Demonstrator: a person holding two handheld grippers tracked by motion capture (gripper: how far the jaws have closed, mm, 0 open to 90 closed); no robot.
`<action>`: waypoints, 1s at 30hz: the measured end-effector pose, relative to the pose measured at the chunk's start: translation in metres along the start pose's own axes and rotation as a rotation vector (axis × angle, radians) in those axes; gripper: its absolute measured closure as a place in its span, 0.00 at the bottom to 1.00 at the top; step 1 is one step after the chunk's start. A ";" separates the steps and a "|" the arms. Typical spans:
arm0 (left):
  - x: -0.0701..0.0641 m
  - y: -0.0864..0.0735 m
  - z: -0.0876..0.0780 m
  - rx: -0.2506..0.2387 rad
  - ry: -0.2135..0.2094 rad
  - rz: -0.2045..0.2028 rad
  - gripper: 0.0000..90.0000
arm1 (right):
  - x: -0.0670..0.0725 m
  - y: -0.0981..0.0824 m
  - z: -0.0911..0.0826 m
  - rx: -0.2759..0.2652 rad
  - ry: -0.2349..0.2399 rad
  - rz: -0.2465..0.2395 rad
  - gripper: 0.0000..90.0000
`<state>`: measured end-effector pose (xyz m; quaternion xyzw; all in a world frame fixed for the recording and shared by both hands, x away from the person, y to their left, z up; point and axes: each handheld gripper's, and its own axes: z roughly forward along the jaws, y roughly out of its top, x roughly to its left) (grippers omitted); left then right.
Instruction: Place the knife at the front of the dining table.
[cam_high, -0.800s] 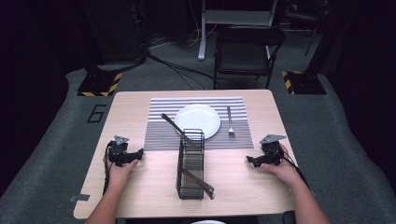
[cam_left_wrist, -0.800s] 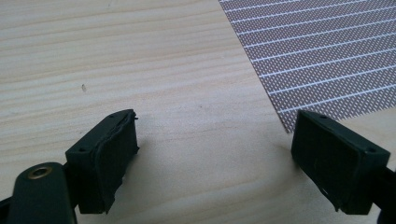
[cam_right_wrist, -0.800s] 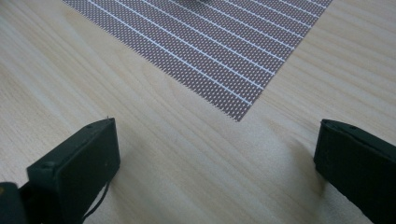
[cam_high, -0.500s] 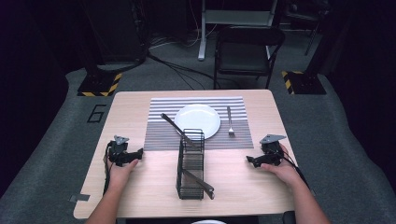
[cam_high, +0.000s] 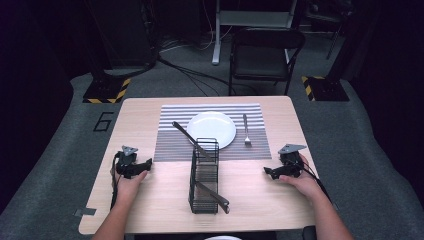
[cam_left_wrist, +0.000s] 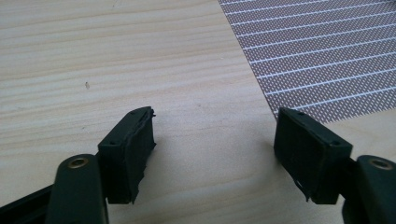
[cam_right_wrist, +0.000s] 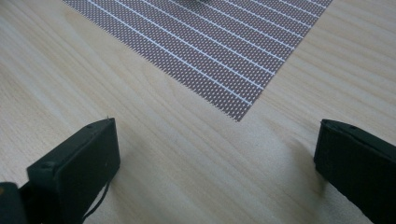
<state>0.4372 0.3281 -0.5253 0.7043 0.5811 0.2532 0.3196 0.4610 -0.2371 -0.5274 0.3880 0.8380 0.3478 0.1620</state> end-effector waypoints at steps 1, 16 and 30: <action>-0.001 0.000 -0.001 0.005 0.006 -0.011 0.39 | 0.000 0.000 0.000 -0.001 0.000 0.001 0.00; -0.028 0.018 -0.028 -0.038 -0.115 0.009 0.51 | 0.000 0.000 0.000 0.000 0.000 0.001 0.00; -0.068 0.054 -0.064 -0.098 -0.328 0.043 0.52 | 0.000 0.000 0.000 -0.001 -0.001 0.002 0.00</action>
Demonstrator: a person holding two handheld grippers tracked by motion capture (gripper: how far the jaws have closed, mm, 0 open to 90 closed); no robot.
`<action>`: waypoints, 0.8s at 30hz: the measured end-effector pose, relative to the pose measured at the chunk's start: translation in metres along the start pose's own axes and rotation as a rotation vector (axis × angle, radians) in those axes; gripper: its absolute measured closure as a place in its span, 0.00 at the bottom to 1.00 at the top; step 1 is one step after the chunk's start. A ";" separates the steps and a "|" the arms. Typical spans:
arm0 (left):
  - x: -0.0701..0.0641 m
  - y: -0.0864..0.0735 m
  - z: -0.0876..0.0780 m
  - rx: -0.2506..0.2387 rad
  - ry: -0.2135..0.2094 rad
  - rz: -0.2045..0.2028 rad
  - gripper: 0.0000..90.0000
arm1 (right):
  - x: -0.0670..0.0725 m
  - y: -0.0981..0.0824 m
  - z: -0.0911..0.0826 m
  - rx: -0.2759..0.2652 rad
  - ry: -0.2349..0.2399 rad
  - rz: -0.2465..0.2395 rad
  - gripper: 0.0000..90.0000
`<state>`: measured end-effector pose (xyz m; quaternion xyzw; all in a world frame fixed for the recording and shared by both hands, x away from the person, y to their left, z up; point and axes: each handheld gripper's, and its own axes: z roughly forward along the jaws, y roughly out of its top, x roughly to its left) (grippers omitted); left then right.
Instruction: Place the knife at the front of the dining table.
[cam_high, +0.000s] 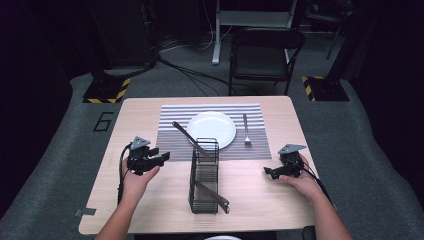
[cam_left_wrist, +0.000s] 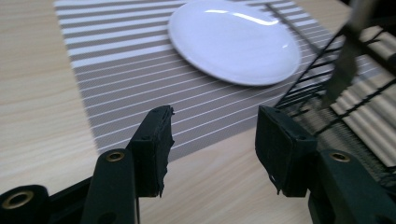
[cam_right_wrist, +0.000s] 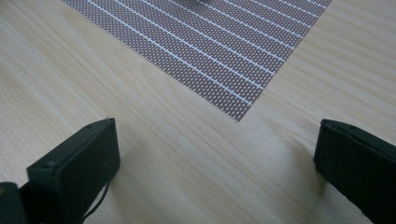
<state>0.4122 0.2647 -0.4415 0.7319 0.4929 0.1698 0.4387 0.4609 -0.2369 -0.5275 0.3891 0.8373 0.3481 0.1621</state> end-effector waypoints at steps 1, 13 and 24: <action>-0.004 0.003 0.000 -0.002 -0.012 0.005 0.52 | 0.000 0.000 0.000 0.001 0.000 -0.001 0.00; -0.031 0.026 0.004 -0.032 -0.096 0.022 0.58 | 0.000 0.000 0.000 0.000 -0.001 0.001 0.00; -0.043 0.035 0.013 -0.034 -0.130 0.024 0.60 | 0.000 0.000 0.000 0.000 0.000 0.000 0.00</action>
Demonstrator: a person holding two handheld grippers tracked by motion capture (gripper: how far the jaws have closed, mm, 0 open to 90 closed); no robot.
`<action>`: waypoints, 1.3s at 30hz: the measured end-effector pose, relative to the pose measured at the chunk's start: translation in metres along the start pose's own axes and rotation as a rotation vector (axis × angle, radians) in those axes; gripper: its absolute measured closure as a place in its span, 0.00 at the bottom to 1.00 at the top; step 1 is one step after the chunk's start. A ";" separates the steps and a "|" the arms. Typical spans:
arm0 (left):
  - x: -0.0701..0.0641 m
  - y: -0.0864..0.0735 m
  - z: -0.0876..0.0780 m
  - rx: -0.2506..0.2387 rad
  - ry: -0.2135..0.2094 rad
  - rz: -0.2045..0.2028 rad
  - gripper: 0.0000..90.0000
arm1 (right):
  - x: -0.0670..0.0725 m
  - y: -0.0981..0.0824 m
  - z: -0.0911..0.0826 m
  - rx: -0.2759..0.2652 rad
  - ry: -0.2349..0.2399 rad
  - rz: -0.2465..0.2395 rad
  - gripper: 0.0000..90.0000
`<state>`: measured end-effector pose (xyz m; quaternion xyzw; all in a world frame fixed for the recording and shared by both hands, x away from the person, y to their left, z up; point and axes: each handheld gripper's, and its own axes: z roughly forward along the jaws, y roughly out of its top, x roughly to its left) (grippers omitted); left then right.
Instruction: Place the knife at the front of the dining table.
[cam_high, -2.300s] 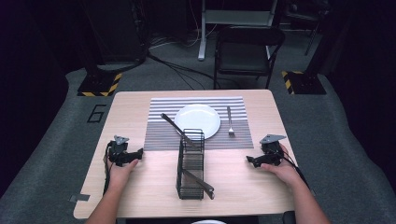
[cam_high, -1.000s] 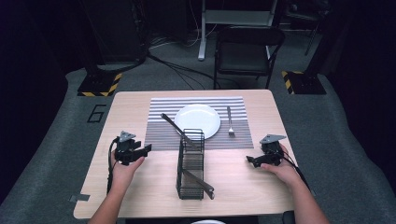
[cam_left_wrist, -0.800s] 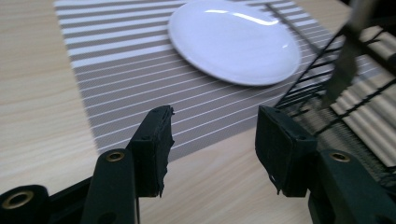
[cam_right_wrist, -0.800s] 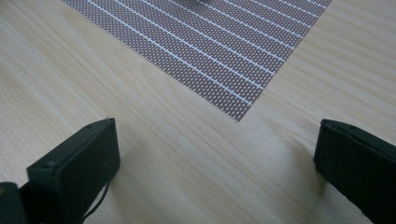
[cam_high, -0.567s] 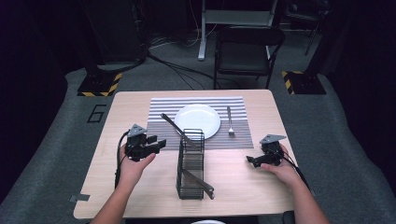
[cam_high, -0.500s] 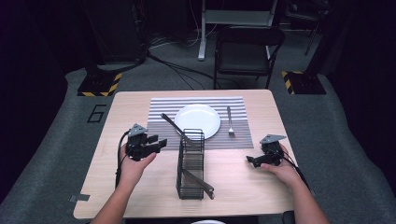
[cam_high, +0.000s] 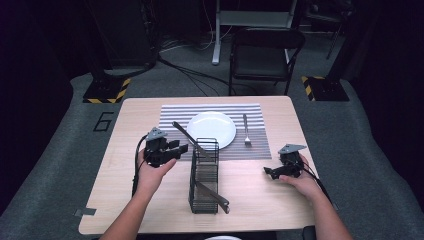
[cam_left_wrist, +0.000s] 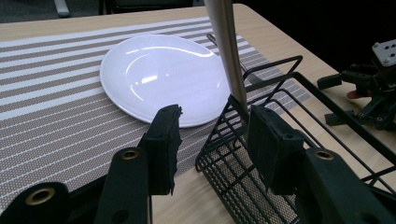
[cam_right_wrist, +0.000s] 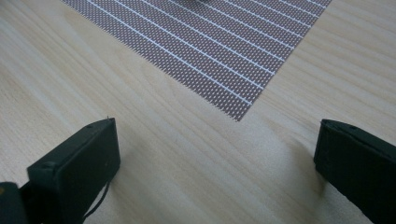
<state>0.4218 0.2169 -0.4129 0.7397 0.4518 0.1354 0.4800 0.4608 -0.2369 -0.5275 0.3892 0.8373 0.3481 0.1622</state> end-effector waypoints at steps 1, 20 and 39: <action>-0.001 0.001 0.002 -0.009 -0.002 -0.001 0.60 | 0.000 0.000 0.000 0.001 0.000 0.000 0.00; -0.015 0.010 0.021 -0.010 0.013 0.045 0.68 | 0.000 0.000 0.000 0.000 0.000 0.000 0.00; -0.020 0.010 0.021 -0.074 0.029 0.024 0.83 | 0.000 0.000 0.000 0.000 0.000 0.000 0.00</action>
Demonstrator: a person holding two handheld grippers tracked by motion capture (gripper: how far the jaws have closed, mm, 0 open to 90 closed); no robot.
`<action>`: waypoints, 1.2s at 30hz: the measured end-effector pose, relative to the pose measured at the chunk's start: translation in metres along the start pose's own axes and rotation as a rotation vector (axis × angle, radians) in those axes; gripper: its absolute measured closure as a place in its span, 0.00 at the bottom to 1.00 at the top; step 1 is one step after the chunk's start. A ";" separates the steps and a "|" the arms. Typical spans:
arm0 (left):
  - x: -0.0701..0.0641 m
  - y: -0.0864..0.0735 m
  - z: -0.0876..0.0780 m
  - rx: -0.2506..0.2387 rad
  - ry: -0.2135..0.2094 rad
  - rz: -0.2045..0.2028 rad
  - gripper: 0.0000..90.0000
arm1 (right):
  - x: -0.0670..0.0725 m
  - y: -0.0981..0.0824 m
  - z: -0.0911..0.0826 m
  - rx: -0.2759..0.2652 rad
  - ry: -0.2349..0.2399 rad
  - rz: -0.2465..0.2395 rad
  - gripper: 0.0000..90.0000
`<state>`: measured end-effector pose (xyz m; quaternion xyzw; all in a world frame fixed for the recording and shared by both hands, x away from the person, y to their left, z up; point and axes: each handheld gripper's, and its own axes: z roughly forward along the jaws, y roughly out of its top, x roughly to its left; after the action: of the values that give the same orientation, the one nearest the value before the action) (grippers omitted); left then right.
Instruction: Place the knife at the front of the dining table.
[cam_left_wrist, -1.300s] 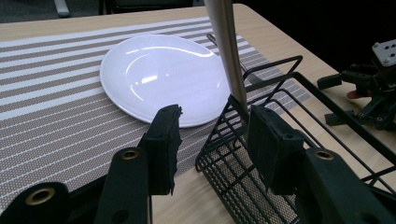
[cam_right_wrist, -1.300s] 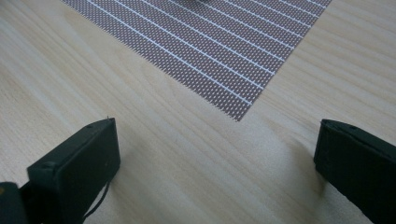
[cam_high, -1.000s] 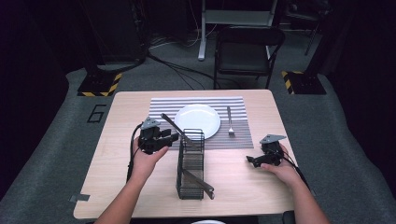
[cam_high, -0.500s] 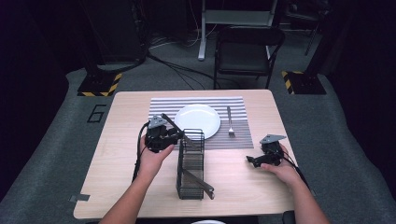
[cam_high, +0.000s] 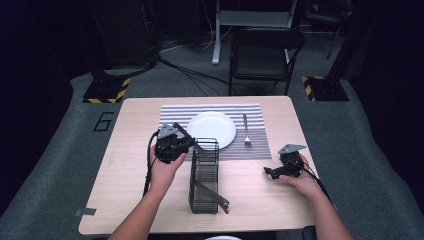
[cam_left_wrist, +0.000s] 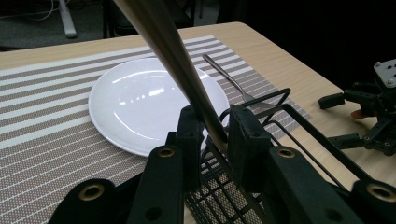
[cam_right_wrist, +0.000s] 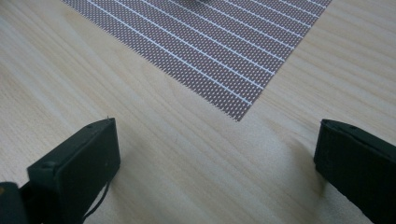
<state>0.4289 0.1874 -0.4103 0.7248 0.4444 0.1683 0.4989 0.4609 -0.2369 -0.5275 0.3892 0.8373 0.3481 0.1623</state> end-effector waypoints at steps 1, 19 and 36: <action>0.000 0.000 0.000 -0.001 -0.004 0.004 0.84 | 0.000 0.000 0.000 0.000 0.000 0.000 0.00; -0.012 0.012 -0.007 0.010 -0.109 0.033 0.92 | 0.000 0.000 0.000 0.000 0.000 0.001 0.00; -0.005 0.026 -0.025 0.010 -0.063 0.051 0.92 | 0.000 0.000 0.000 0.000 0.000 0.000 0.00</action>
<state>0.4212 0.1954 -0.3756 0.7434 0.4104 0.1558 0.5047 0.4609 -0.2369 -0.5275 0.3892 0.8372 0.3482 0.1623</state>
